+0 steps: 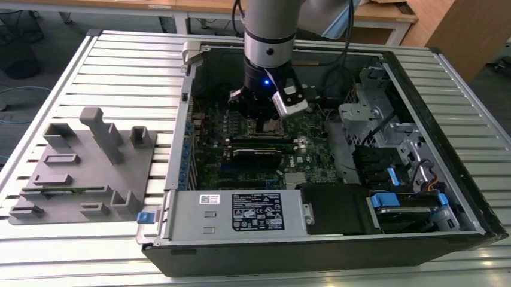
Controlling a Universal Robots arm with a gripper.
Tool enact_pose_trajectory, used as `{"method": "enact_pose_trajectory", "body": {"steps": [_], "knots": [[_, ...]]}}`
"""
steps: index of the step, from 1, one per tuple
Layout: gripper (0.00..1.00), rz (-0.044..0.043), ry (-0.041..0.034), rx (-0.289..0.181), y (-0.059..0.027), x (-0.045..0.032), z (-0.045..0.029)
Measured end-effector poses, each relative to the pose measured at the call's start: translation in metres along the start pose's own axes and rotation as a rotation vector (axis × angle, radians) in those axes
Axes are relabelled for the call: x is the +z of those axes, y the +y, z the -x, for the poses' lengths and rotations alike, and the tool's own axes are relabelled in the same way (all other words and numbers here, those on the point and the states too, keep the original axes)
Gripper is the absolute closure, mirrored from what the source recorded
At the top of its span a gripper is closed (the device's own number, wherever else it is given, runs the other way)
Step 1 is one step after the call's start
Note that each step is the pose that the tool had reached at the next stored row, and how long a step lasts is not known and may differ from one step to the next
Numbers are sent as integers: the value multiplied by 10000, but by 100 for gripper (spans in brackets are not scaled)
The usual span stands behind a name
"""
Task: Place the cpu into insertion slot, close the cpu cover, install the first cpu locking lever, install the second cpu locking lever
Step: 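Install the second cpu locking lever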
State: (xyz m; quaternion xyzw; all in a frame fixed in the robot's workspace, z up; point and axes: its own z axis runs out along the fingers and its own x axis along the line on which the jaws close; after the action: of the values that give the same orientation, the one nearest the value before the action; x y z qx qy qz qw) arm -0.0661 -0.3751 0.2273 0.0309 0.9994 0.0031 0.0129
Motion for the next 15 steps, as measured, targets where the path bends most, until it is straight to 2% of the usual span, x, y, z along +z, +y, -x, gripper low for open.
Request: {"method": "enact_pose_trajectory", "body": {"steps": [3,4,7,8,15], "knots": [[89,5,1,-1,-1,1,0],[89,42,4,0,-2,0,-2],[89,238,14,5,-1,3,-6],[89,256,16,6,-1,2,-7],[89,272,16,7,-3,9,-26]]}}
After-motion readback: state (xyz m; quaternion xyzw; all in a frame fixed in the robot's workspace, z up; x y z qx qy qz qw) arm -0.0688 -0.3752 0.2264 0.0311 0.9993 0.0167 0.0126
